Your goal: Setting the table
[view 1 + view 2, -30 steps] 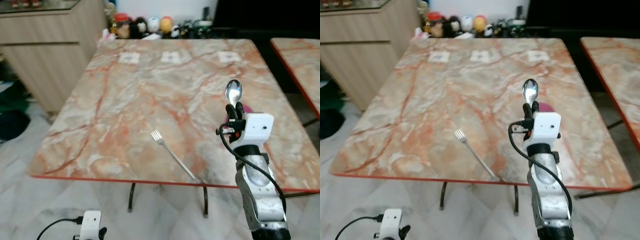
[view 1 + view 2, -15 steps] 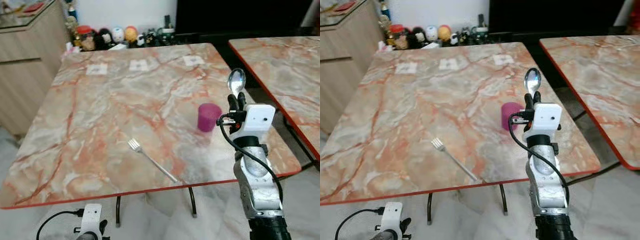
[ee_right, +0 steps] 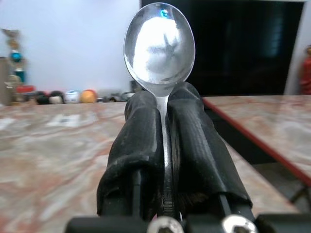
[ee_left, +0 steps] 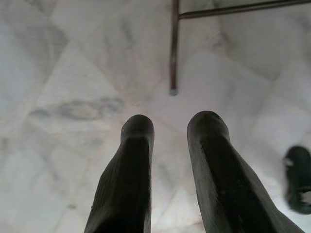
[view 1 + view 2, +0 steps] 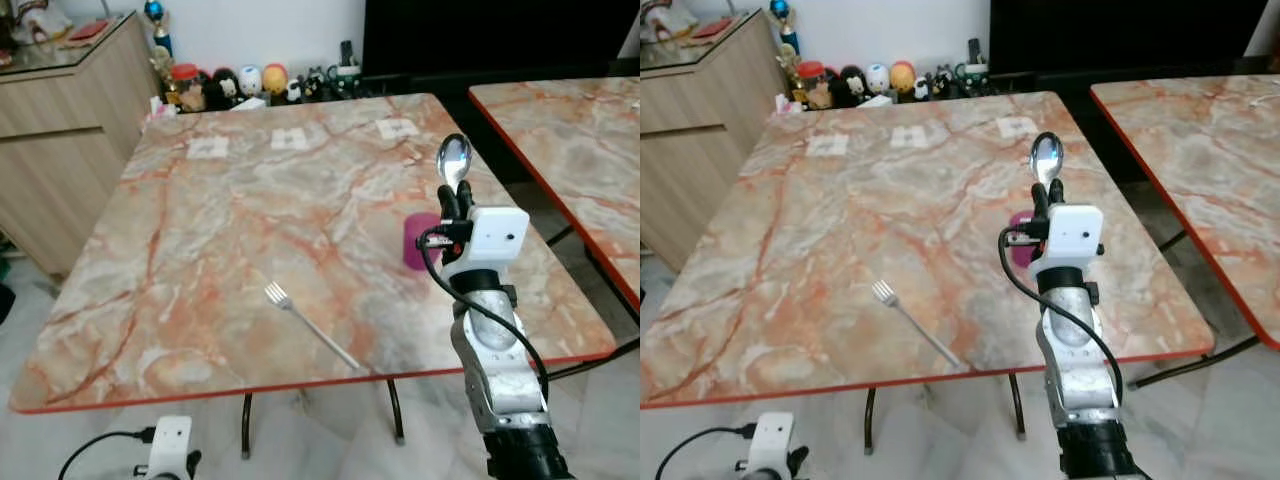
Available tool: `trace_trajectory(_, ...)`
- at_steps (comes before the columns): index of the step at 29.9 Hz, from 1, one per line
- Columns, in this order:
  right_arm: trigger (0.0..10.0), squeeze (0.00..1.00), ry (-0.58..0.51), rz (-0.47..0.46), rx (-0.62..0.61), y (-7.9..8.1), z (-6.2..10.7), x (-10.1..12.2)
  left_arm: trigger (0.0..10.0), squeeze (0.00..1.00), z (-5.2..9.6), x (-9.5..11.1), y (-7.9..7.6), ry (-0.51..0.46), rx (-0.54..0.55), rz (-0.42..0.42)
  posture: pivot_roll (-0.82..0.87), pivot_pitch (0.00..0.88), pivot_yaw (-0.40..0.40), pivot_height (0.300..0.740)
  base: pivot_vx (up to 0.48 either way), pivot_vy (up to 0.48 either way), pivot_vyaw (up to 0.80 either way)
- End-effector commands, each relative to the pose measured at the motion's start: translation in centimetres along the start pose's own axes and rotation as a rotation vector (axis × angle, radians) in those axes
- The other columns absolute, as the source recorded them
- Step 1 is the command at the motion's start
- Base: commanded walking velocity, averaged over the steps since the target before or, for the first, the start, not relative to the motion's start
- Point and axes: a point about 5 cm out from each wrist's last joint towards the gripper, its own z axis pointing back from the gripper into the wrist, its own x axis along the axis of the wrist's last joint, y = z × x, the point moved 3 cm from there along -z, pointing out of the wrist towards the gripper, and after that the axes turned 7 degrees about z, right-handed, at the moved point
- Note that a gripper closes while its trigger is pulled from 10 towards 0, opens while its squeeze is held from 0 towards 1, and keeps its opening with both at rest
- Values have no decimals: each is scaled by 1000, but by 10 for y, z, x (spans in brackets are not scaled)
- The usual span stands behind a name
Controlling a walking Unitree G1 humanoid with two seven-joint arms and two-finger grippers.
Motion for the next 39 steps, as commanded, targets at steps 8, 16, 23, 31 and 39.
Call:
trace_trajectory(8, 10000, 0, 4, -8, -4, 2, 3, -2, 10000, 0, 5, -19, 10, 52, 19, -45, -118, 0, 57, 740, 0, -458, 0)
trace_trajectory(16, 10000, 0, -3, -16, 5, 6, 9, -1, 10000, 0, 9, -29, 13, 76, 17, -59, -117, 20, 64, 740, 0, -448, -113)
trace_trajectory(23, 10000, 0, -9, -15, 15, 9, 11, 0, 10000, 0, 10, -33, 16, 84, 15, -74, -120, 29, 73, 740, 0, -437, 0)
trace_trajectory(31, 10000, 0, 2, -9, 10, 6, 15, -1, 10000, 0, 10, -33, 14, 82, 3, -88, -133, 28, 77, 740, 0, -433, 0)
trace_trajectory(39, 10000, 0, 9, -5, 3, 4, 15, -3, 10000, 0, 8, -30, 4, 77, -11, -98, -135, 20, 74, 740, 0, -429, 0)
